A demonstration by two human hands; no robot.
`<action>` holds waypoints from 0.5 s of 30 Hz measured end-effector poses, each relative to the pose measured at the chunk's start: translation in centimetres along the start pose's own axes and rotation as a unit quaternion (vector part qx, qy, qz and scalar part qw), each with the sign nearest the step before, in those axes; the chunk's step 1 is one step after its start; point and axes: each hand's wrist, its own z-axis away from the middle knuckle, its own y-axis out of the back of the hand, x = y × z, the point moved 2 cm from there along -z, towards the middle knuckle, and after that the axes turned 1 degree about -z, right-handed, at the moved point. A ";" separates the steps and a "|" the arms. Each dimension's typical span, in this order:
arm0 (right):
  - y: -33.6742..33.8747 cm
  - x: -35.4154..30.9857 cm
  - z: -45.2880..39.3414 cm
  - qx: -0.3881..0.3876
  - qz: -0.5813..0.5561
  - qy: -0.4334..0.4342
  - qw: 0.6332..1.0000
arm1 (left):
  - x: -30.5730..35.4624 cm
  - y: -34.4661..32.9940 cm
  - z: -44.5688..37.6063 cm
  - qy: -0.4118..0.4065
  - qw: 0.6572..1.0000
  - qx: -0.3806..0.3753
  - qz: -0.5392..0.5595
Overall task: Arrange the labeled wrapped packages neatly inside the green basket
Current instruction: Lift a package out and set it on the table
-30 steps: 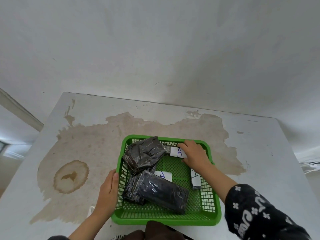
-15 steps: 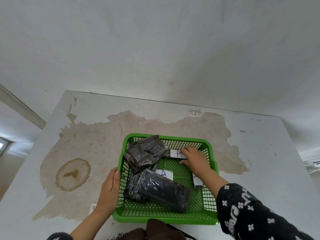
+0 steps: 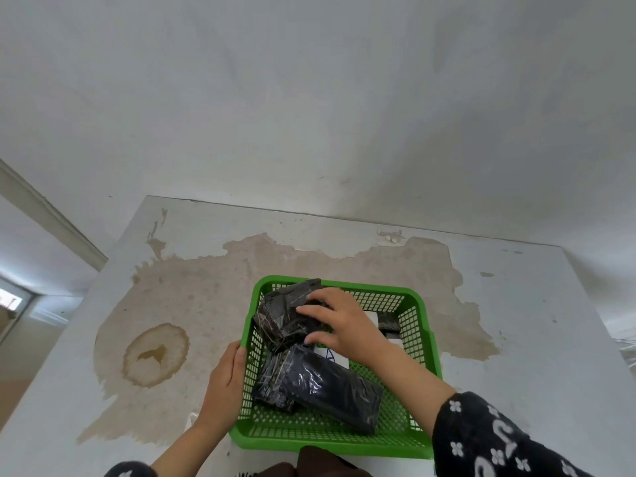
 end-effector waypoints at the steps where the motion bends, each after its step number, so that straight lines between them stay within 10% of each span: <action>1: -0.4 -0.3 -0.2 -0.034 0.003 0.001 0.999 | 0.0 0.0 0.1 0.001 1.000 -0.001 -0.003; 7: 0.7 -1.1 -0.5 0.053 -0.121 -0.132 0.982 | 1.1 0.4 0.0 0.031 0.998 -0.025 -0.046; 15: 7.1 -2.8 3.5 0.166 -0.488 -0.280 0.810 | 9.9 1.8 -0.4 -0.040 0.998 -0.051 -0.028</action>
